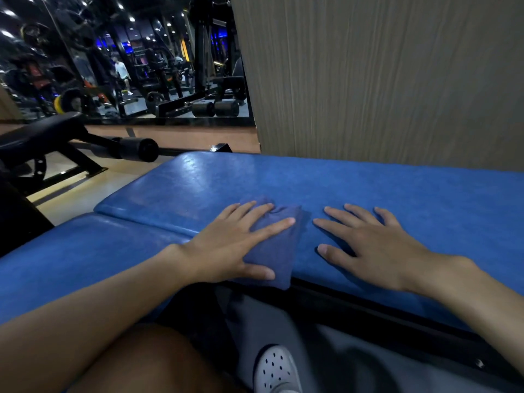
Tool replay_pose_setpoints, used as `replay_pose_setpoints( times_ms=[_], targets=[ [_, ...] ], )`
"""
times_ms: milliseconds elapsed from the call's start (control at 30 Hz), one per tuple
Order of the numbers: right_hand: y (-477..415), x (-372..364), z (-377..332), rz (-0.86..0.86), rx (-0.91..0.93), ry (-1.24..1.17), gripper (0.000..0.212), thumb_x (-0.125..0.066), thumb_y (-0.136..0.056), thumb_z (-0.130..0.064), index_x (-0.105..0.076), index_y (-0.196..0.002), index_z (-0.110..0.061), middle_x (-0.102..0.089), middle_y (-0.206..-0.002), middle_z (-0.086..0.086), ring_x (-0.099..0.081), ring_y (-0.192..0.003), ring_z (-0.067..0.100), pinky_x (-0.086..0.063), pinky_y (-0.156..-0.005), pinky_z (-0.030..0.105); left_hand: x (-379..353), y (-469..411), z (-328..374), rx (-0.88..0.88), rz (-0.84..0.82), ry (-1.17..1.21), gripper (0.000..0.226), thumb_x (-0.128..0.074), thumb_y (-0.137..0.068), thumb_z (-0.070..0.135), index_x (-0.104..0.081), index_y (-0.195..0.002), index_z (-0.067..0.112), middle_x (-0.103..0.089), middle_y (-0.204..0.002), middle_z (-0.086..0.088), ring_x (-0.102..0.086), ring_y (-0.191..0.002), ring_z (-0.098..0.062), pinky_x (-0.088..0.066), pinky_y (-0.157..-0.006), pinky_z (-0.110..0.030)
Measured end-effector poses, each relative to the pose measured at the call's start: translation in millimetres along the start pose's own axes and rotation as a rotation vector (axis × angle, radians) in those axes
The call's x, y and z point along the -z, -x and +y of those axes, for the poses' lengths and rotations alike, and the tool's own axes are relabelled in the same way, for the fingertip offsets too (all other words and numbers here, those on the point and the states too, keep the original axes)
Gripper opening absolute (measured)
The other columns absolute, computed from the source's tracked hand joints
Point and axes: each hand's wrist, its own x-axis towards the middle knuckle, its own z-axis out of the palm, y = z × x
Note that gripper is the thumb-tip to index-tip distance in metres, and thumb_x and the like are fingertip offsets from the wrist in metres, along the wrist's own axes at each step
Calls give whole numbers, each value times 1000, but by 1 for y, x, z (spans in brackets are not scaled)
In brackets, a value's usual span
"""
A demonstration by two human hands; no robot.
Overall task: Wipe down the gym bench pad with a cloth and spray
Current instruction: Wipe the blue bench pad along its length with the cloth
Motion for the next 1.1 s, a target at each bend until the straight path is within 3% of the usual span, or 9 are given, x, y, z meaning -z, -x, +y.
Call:
replay_pose_setpoints(
  times_ms=[100, 400, 567, 800, 933, 1100],
  targets=[
    [6, 2, 2, 3, 3, 23, 99, 15, -62, -82, -10, -151, -46, -2, -163, -17, 3, -151, 12, 0, -120, 51, 6, 9, -24, -40, 3, 52, 89, -42, -78, 83, 0, -151, 53, -19, -163, -4, -20, -149, -27, -8, -119, -28],
    [43, 2, 25, 8, -32, 62, 87, 7, -74, -79, -3, -152, -44, 3, -164, -11, 6, -151, 14, -1, -121, 49, 6, 0, -11, -67, -44, 5, 85, -31, -82, 85, 8, -150, 54, -22, -162, -11, -24, -147, -35, -11, -119, -36],
    [58, 5, 31, -7, -81, 90, 88, 7, -74, -78, -2, -153, -40, 4, -165, -10, 5, -151, 15, -1, -120, 50, 6, -27, 36, -125, 32, -37, 84, -27, -82, 85, 5, -152, 49, -30, -159, -13, -32, -143, -39, -27, -116, -46],
    [70, 9, 37, -79, -128, 98, 95, -1, -72, -84, 4, -154, -36, 11, -164, -8, 12, -150, 14, 1, -121, 48, 9, -25, 25, -135, -3, 78, 87, -42, -78, 85, 3, -148, 60, -17, -164, 3, -17, -150, -24, -21, -120, -42],
    [78, 5, 43, -40, -108, 105, 94, -5, -78, -84, 5, -155, -31, 11, -164, -8, 12, -150, 11, 3, -121, 46, 8, -30, 37, -157, 23, 44, 85, -40, -80, 82, 1, -150, 57, -27, -161, -4, -27, -147, -31, -19, -119, -40],
    [107, 4, 58, -21, -154, 207, 100, 10, -72, -82, 10, -155, -26, 13, -164, -9, 13, -150, 10, 3, -121, 46, 15, -49, 72, -178, 37, 61, 84, -36, -80, 83, 6, -148, 58, -23, -162, -4, -24, -147, -33, -18, -119, -40]
  ],
)
